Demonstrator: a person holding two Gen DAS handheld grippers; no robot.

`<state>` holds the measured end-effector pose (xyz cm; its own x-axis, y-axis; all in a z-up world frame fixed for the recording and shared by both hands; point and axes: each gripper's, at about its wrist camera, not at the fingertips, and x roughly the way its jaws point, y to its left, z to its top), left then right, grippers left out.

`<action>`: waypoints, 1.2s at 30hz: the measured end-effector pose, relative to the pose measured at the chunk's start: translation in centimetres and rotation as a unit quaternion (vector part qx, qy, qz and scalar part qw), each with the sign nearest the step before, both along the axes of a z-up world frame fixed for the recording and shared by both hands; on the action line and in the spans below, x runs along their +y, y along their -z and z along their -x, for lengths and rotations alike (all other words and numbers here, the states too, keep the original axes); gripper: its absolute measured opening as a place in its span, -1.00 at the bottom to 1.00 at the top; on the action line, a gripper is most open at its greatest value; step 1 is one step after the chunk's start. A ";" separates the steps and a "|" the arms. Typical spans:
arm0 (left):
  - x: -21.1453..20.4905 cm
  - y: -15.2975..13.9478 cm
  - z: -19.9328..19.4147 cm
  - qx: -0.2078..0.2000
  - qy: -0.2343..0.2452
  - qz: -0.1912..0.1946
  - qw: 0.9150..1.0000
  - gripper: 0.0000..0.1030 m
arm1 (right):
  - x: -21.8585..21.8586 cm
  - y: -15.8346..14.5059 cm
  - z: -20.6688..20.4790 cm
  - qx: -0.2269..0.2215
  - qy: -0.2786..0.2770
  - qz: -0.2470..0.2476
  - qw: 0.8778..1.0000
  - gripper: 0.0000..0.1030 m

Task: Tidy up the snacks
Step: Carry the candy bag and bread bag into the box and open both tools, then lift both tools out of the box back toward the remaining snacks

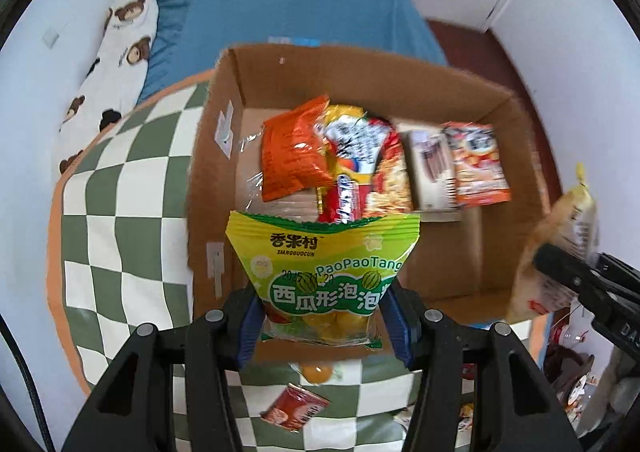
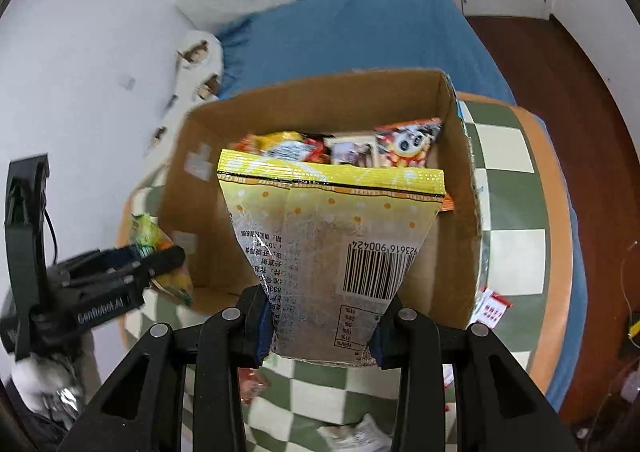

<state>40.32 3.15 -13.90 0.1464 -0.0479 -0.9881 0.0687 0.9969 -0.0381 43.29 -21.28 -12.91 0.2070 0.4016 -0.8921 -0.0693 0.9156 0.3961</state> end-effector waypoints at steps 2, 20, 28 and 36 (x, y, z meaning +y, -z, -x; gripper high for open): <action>0.1 1.7 -1.2 0.022 -0.001 -0.017 1.000 -0.03 | -0.2 1.5 -1.1 0.017 -0.001 0.012 1.000 -0.23; 1.8 8.9 -3.3 0.091 -0.042 0.014 0.995 0.56 | 0.6 11.9 -3.9 0.133 -0.026 0.042 0.990 0.52; 1.5 6.6 -1.7 0.032 -0.043 -0.010 0.999 0.59 | 2.2 10.2 -2.5 0.093 -0.013 0.065 0.993 0.86; 1.6 3.1 1.5 -0.031 -0.054 -0.015 0.998 0.59 | 2.3 6.6 -0.6 0.027 0.013 0.084 0.996 0.86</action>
